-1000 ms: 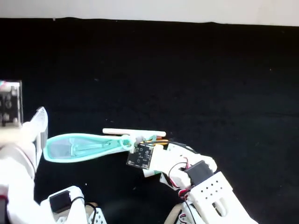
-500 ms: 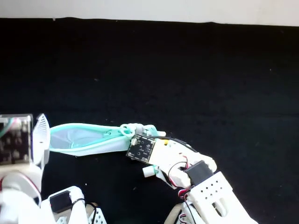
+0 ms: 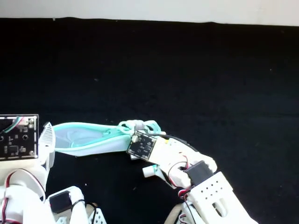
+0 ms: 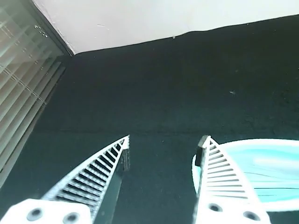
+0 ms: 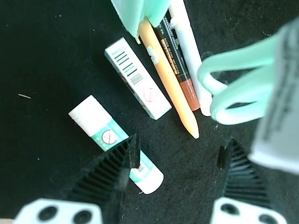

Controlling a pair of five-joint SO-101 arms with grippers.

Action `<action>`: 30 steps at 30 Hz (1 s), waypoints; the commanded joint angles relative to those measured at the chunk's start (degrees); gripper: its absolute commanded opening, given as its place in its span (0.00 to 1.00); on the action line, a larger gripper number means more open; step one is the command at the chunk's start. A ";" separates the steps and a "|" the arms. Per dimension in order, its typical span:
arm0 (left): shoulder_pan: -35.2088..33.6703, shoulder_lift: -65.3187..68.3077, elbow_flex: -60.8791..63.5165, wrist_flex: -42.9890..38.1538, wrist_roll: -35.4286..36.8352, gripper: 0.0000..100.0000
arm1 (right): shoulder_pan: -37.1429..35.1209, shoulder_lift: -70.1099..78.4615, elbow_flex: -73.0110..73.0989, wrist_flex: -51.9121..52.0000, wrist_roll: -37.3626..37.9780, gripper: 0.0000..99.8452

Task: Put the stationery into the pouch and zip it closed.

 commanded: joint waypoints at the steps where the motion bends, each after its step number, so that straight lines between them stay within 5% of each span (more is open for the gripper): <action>1: 2.07 -0.04 -0.22 0.44 0.09 0.26 | -0.22 -0.48 -1.10 -0.92 -0.70 0.27; 7: 9.36 -0.04 -0.40 0.70 2.73 0.26 | -0.22 -0.48 -1.10 -0.92 -0.70 0.27; 30: 9.45 -0.22 4.26 0.70 2.64 0.26 | -0.22 -0.48 -1.10 -2.86 -3.96 0.27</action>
